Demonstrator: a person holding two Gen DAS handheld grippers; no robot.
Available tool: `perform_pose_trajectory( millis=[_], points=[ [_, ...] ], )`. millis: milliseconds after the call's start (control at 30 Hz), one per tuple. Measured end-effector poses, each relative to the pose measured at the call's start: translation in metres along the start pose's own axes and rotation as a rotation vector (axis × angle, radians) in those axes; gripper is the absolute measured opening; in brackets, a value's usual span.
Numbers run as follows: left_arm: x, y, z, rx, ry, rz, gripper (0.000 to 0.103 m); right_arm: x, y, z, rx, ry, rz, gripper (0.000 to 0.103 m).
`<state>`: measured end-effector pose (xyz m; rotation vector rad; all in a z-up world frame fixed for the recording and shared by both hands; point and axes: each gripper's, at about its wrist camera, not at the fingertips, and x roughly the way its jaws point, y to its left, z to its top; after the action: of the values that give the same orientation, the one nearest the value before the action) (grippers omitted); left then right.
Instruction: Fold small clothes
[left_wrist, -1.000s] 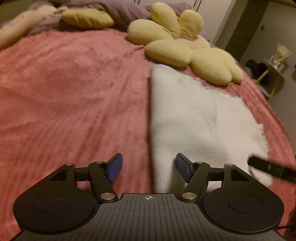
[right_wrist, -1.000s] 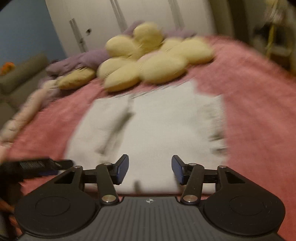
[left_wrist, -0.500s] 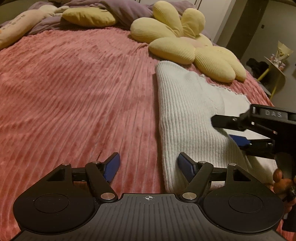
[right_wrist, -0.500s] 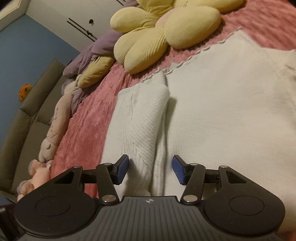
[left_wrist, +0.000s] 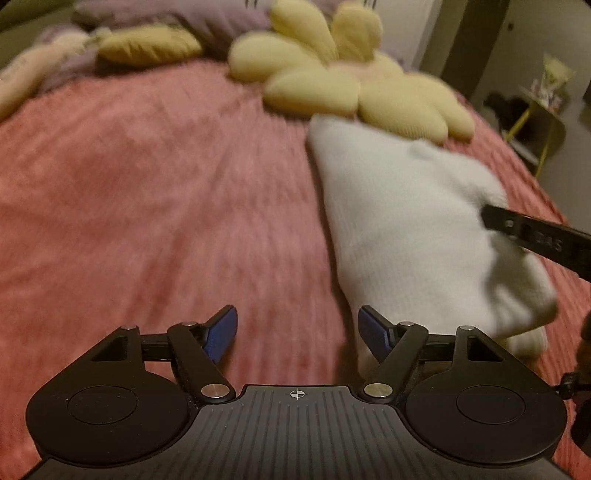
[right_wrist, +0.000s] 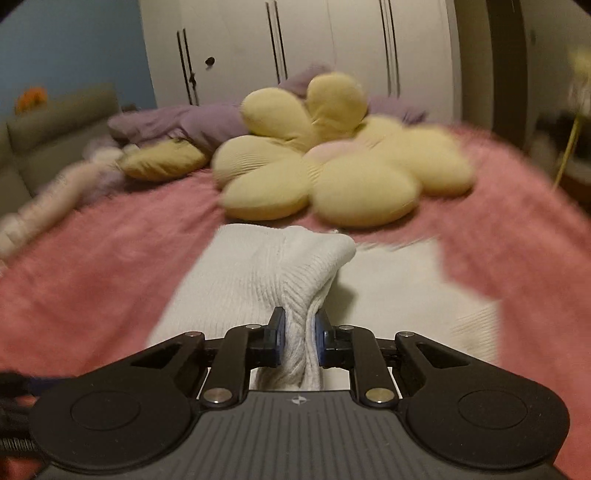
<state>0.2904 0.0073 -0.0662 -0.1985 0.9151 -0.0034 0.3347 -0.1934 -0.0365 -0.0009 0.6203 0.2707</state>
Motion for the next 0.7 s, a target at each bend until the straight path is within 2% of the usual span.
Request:
perform_pose_trajectory(
  millis=[100, 133, 167, 267, 300, 367, 433, 467, 500, 567, 633, 700],
  points=[
    [0.013, -0.011, -0.003, -0.001, 0.023, -0.023, 0.079, 0.005, -0.014, -0.014, -0.068, 0.038, -0.127, 0.016],
    [0.013, -0.014, -0.003, 0.008, 0.021, -0.017, 0.079, 0.011, -0.022, -0.02, -0.056, 0.079, -0.145, 0.017],
    [0.014, -0.015, -0.002, 0.016, 0.021, -0.013, 0.079, 0.016, -0.034, -0.026, -0.012, 0.12, -0.121, 0.018],
    [0.015, -0.012, -0.002, 0.01, 0.028, -0.015, 0.079, 0.007, -0.059, -0.028, 0.145, 0.107, -0.002, 0.027],
    [0.015, -0.012, -0.004, 0.006, 0.028, -0.016, 0.079, 0.006, -0.067, -0.027, 0.207, 0.113, 0.046, 0.033],
    [0.014, -0.013, -0.005, 0.003, 0.029, -0.012, 0.079, 0.009, -0.082, -0.029, 0.313, 0.131, 0.119, 0.036],
    [0.012, -0.015, -0.004, 0.012, 0.024, 0.001, 0.079, 0.016, -0.089, -0.03, 0.369, 0.145, 0.14, 0.035],
    [0.01, -0.017, -0.004, 0.02, 0.02, 0.009, 0.079, 0.018, -0.087, -0.031, 0.376, 0.148, 0.141, 0.027],
    [0.009, -0.019, -0.002, 0.024, 0.015, 0.016, 0.079, 0.019, -0.086, -0.028, 0.364, 0.145, 0.14, 0.02],
    [0.004, -0.023, -0.001, 0.033, -0.001, 0.02, 0.08, 0.015, -0.075, -0.024, 0.283, 0.124, 0.109, 0.017],
    [-0.002, -0.027, 0.002, 0.038, -0.025, 0.01, 0.08, 0.0, -0.056, -0.017, 0.112, 0.043, -0.012, 0.016],
    [-0.004, -0.033, 0.004, 0.054, -0.039, 0.013, 0.08, -0.013, -0.04, -0.014, -0.005, -0.041, -0.133, 0.016]
  ],
)
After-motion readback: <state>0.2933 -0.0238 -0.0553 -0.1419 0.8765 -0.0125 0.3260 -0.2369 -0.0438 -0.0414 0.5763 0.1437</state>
